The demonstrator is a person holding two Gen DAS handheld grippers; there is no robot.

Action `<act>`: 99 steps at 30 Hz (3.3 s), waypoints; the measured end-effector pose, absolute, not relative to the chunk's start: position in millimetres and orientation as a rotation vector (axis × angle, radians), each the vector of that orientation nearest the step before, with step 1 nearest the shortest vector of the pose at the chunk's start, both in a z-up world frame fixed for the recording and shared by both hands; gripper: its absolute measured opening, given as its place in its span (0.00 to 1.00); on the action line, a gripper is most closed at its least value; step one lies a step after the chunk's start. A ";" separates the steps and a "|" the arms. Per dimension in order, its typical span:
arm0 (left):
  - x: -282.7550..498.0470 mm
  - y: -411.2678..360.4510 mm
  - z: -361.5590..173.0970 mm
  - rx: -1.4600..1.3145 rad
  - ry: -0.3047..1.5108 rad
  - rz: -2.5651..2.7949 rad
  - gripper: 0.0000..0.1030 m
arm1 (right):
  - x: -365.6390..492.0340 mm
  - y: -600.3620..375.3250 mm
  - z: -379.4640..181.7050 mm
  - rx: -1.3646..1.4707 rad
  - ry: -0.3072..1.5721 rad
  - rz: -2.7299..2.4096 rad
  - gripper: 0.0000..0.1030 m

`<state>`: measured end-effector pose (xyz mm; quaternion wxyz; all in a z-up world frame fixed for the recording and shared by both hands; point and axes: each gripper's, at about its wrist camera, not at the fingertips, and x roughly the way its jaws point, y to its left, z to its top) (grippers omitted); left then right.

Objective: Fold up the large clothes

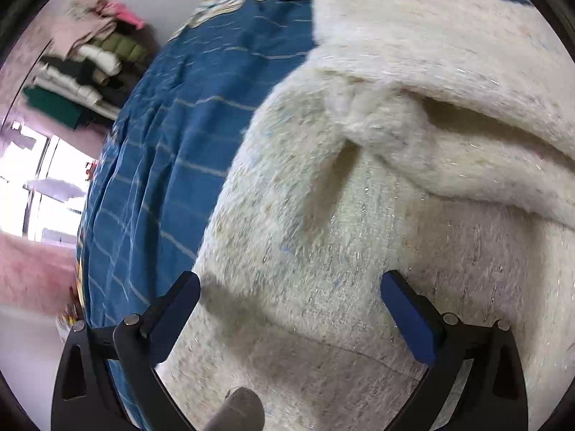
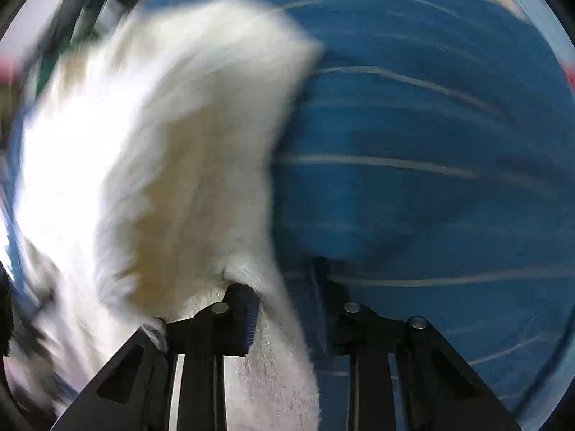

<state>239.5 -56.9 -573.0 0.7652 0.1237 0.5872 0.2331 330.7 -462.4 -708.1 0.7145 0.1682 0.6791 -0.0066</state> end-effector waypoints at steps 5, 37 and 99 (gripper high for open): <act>241.5 -60.9 -571.2 0.293 1.272 0.547 1.00 | 318.6 -482.1 -718.2 0.531 1.542 -0.044 0.27; 340.4 -50.4 -520.0 0.250 1.170 0.640 1.00 | 562.9 -327.0 -662.5 0.201 1.421 0.030 0.06; 101.4 -446.5 -529.8 0.749 1.403 0.433 1.00 | 263.5 -622.2 -606.0 0.179 1.667 -0.351 0.66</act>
